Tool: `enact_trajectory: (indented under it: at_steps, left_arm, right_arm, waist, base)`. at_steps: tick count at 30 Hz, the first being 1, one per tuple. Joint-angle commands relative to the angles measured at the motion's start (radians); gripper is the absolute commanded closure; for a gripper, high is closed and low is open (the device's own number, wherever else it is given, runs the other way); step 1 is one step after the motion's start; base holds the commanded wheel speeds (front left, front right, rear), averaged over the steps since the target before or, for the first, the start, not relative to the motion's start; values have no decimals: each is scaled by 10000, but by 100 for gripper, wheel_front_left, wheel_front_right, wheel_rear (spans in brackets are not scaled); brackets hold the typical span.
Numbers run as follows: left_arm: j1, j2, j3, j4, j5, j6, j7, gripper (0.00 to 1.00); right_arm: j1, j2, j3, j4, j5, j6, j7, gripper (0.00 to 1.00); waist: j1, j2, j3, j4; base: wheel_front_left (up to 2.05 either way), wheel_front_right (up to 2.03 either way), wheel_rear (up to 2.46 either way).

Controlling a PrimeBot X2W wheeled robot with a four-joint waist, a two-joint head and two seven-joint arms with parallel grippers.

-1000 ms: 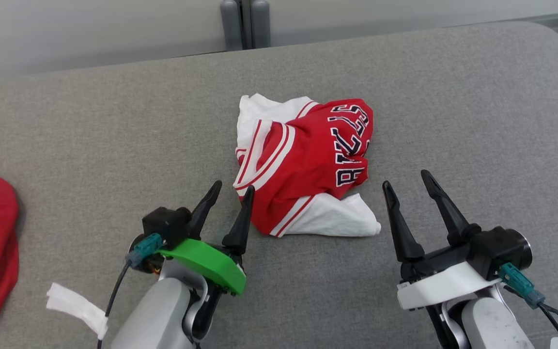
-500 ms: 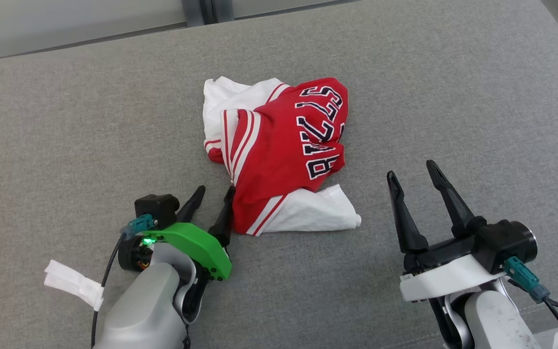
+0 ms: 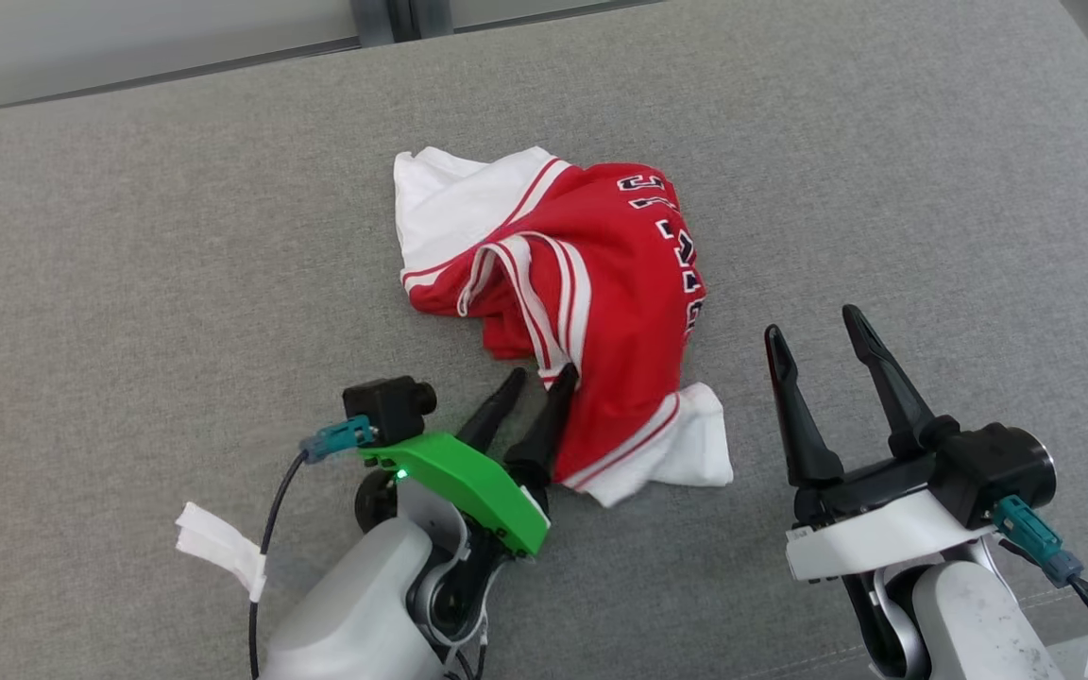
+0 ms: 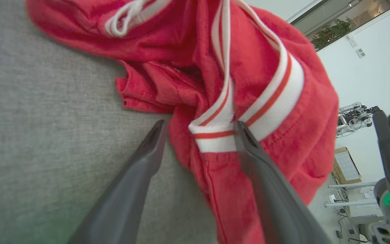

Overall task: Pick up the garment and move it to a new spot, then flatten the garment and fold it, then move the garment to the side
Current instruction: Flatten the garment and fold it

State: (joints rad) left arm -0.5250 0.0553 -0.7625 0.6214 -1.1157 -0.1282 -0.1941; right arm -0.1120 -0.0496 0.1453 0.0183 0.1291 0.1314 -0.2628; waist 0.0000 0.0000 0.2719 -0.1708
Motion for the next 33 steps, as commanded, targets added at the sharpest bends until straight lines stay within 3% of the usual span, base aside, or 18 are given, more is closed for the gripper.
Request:
enact_trajectory:
  at_steps: [1,3,10,19,24,33]
  left_arm:
    - [112,200,-149,-103,-174,-36,12,52]
    - [64,343,-493,-310,-356,-33,-5,100]
    - [-312,701,-1361,-856,-433,-32,-447,100]
    - [-993,804,-1704,-1991,-678,-32,-683,100]
    - [-2869,862,-2107,-2339,-344,-32,-289,100]
    - [-7473,254,-1444,-1310,-590,-32,-149,100]
  right_arm:
    - [-69,-15,12,-21,60,-14,-31,0]
    - [-82,-15,23,-8,93,-14,-31,0]
    - [-20,-15,37,39,166,-14,-31,0]
    - [324,-17,103,173,296,-14,-31,0]
    - [368,-17,99,156,408,-14,-31,0]
    - [329,-15,458,242,674,-14,-31,0]
  waist:
    - [0,0,-25,-12]
    - [0,0,-69,-50]
    - [0,0,-366,-201]
    - [0,0,-1093,-457]
    - [0,0,-1388,-781]
    - [0,0,-1387,-1793]
  base:
    - [0,0,0]
    - [0,0,0]
    - [0,0,0]
    - [0,0,0]
    - [0,0,0]
    - [0,0,0]
